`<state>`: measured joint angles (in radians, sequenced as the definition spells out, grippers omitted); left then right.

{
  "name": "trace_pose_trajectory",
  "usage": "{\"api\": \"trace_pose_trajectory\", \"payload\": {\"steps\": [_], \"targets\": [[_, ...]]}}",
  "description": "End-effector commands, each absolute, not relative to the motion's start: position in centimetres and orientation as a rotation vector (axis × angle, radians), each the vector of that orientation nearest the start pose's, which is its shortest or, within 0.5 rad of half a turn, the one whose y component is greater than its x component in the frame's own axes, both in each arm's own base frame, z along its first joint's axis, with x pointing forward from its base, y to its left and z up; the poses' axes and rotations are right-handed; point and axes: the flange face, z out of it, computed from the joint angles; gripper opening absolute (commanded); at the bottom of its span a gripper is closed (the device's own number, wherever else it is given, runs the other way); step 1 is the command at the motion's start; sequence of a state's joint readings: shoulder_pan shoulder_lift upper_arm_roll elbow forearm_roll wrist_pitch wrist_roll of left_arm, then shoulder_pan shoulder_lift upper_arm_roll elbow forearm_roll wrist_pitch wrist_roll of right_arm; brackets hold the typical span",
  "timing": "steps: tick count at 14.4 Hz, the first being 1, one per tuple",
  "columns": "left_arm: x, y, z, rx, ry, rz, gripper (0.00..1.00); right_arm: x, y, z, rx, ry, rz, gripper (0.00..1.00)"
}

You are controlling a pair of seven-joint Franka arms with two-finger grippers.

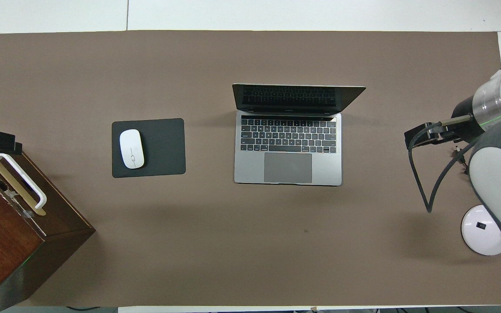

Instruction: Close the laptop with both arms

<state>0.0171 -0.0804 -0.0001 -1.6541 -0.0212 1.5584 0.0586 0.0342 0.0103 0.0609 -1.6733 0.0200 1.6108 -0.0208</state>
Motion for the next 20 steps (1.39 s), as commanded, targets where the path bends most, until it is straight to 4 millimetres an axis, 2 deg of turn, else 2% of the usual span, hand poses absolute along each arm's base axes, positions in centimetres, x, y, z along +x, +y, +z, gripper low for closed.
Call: {"api": "trace_pose_trajectory", "payload": {"steps": [1, 13, 15, 18, 19, 20], "targets": [[52.9, 0.8, 62.9, -3.145, 0.048, 0.0, 1.0, 55.1, 5.6, 57.8, -3.135, -0.173, 0.104, 1.0], [52.9, 0.9, 63.0, -3.139, 0.048, -0.002, 1.0, 55.4, 5.6, 58.1, -3.118, -0.199, 0.063, 1.0], [53.0, 0.9, 63.0, -3.139, 0.048, -0.007, 1.0, 55.3, 5.8, 58.4, -3.115, -0.251, 0.056, 0.84], [52.9, 0.8, 63.1, -3.14, -0.064, -0.012, 1.0, 55.3, 5.9, 58.8, -3.115, -0.252, 0.037, 0.84], [53.1, 0.5, 63.1, -3.139, -0.129, -0.022, 0.96, 55.4, 5.9, 58.9, -3.114, -0.251, 0.02, 0.84], [53.1, 0.2, 63.1, -3.136, -0.19, -0.034, 0.59, 55.4, 6.1, 59.0, -3.113, -0.256, 0.017, 0.84]]}}
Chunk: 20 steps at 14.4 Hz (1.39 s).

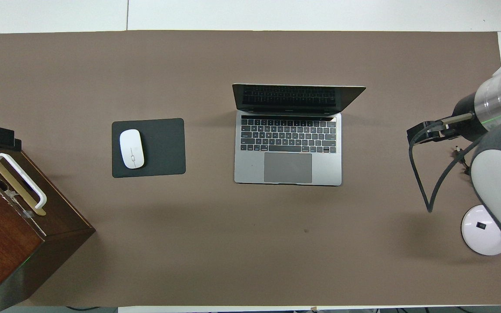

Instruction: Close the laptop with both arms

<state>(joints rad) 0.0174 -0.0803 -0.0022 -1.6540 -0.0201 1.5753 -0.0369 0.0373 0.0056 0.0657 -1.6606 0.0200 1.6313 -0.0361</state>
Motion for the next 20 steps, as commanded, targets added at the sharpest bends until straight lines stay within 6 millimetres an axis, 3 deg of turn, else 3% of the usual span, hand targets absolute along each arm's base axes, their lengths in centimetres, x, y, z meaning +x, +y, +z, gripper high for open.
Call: {"api": "trace_pose_trajectory", "payload": {"steps": [1, 2, 8, 12, 15, 19, 20], "targets": [[53.2, 0.1, 63.1, -3.138, -0.19, -0.034, 0.22, 55.5, 6.1, 59.0, -3.113, -0.256, 0.013, 0.84], [53.2, 0.1, 63.1, -3.138, -0.19, -0.036, 0.0, 55.5, 6.0, 59.0, -3.115, -0.254, 0.013, 0.84], [53.2, -0.2, 63.2, -3.139, -0.171, -0.038, 0.0, 56.0, 5.8, 59.8, -3.124, -0.256, -0.007, 0.83], [53.7, -0.3, 62.8, -3.165, -0.095, -0.127, 0.0, 56.7, 6.1, 60.1, -3.114, -0.257, -0.033, 0.72], [54.0, -1.8, 61.8, -3.173, -0.053, -0.178, 0.0, 57.5, 6.1, 61.4, -3.11, -0.257, -0.078, 0.47], [53.0, -4.2, 59.7, -3.195, 0.032, -0.231, 0.0, 59.2, 6.5, 62.2, -3.104, -0.27, -0.098, 0.02], [52.5, -4.6, 59.0, -3.22, 0.029, -0.262, 0.0, 59.9, 7.5, 62.0, -3.1, -0.298, -0.076, 0.0]]}}
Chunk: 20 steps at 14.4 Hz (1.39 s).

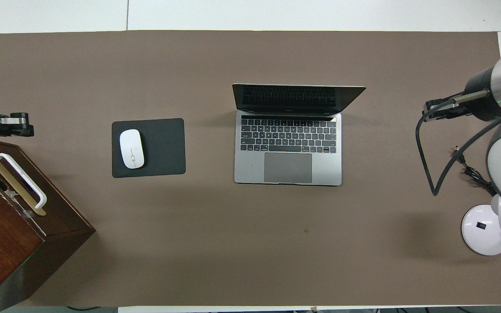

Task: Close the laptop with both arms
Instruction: 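Move the left gripper toward the laptop front while the right gripper rises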

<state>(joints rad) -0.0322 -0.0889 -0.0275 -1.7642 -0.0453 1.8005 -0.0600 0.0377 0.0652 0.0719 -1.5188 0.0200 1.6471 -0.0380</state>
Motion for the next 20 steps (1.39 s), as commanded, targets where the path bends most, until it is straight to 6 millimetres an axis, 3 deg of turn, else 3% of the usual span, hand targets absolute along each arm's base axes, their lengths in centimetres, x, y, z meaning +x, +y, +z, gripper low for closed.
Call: {"api": "trace_pose_trajectory", "payload": {"steps": [1, 6, 10, 12, 15, 16, 20], "targets": [[51.8, -5.3, 58.0, -3.235, 0.052, -0.287, 0.0, 60.8, 8.0, 61.8, -3.103, -0.312, -0.056, 0.0], [46.7, -10.3, 52.5, -3.23, 0.19, -0.495, 0.0, 63.4, 8.5, 60.8, -3.092, -0.327, -0.046, 0.0], [43.8, -13.4, 50.3, -3.222, 0.309, -0.586, 0.0, 66.6, 9.2, 59.6, -3.071, -0.34, -0.077, 0.0], [42.8, -15.5, 49.1, -3.216, 0.382, -0.636, 0.0, 67.7, 11.1, 58.5, -3.06, -0.379, -0.095, 0.0], [41.4, -19.0, 47.7, -3.21, 0.491, -0.74, 0.0, 69.2, 12.3, 56.9, -3.045, -0.394, -0.164, 0.0], [40.7, -20.4, 46.9, -3.224, 0.492, -0.768, 0.0, 69.4, 13.4, 56.6, -3.038, -0.418, -0.18, 0.0], [39.5, -24.7, 43.8, -3.268, 0.464, -0.86, 0.0, 70.5, 14.4, 55.3, -3.019, -0.418, -0.255, 0.0]]}}
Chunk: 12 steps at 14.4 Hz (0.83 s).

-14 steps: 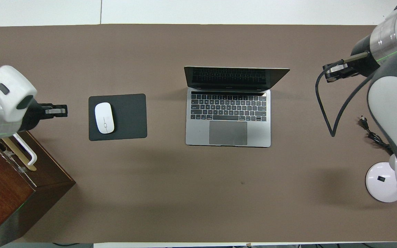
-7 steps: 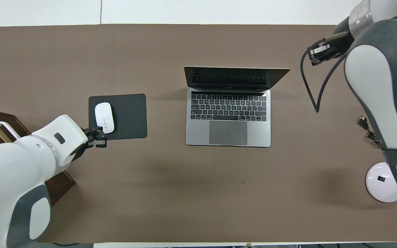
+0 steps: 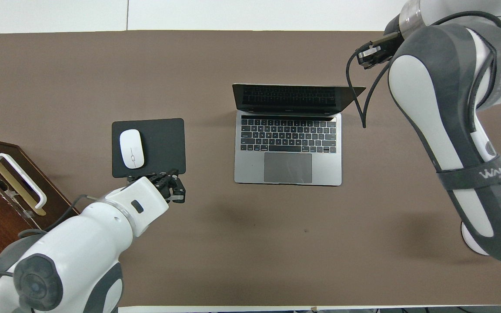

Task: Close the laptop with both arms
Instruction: 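Move the left gripper toward the laptop front while the right gripper rises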

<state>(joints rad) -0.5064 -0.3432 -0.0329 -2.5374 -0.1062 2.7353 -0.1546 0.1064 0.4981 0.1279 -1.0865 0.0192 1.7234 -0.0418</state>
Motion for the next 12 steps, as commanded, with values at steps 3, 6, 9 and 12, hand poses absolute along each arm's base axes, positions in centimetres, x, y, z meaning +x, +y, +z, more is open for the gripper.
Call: {"api": "trace_pose_trajectory", "payload": {"steps": [3, 6, 9, 12], "targets": [[39.1, -28.0, 40.9, -3.297, 0.455, -0.915, 0.0, 71.2, 15.9, 54.2, -2.989, -0.406, -0.32, 0.0], [39.2, -29.7, 38.3, -3.291, 0.487, -0.969, 0.0, 71.7, 16.6, 53.0, -2.973, -0.358, -0.371, 0.0], [39.2, -31.0, 36.2, -3.283, 0.519, -1.034, 0.0, 71.4, 18.7, 50.3, -2.959, -0.307, -0.37, 0.0], [39.6, -31.7, 35.5, -3.27, 0.56, -1.032, 0.0, 71.2, 18.9, 48.3, -2.912, -0.258, -0.305, 0.0]]}}
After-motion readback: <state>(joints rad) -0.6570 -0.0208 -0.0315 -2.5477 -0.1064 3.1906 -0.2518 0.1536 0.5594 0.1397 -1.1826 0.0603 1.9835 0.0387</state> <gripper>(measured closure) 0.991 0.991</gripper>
